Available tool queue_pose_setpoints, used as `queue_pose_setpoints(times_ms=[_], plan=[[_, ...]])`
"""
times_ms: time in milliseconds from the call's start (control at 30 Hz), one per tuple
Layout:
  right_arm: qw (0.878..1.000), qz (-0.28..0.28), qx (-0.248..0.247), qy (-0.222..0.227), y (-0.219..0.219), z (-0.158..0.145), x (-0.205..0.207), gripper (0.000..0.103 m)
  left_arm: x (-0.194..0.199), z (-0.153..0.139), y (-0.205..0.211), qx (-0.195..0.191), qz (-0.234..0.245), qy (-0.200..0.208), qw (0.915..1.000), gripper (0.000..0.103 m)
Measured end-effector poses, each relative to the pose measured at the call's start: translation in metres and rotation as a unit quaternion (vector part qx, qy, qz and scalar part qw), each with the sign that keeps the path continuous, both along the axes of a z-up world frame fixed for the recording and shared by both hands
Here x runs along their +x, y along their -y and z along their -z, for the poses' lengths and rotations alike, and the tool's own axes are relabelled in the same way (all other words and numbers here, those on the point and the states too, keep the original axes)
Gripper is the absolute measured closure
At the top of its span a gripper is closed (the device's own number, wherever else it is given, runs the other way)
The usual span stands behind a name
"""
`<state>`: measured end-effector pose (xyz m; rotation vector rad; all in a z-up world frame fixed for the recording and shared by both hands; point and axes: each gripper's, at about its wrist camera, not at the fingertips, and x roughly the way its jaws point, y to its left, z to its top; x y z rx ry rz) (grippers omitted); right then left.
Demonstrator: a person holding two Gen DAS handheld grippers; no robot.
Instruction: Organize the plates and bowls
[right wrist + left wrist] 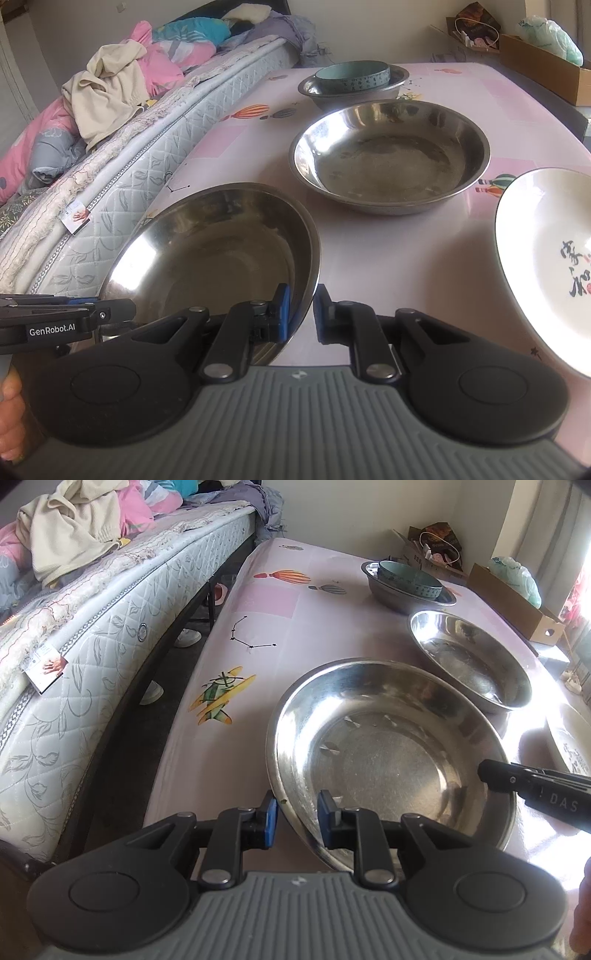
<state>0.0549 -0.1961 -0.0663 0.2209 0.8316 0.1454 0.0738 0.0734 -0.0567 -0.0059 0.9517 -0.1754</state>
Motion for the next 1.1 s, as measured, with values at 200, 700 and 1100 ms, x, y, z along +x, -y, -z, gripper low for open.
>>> queue_pose_setpoints(times_ms=[200,700,1100], plan=[[1.000,0.001,0.006,0.001,0.001,0.002,0.002,0.090,0.000,0.000,0.006,0.012,0.002,0.000,0.9999,0.079],[1.000,0.006,0.016,-0.003,0.008,0.004,0.000,0.089,0.006,0.005,0.016,0.039,0.010,-0.003,0.9992,0.071],[1.000,-0.003,0.013,-0.002,0.005,0.006,0.001,0.088,0.002,0.004,0.026,0.050,0.018,0.000,0.9986,0.071]])
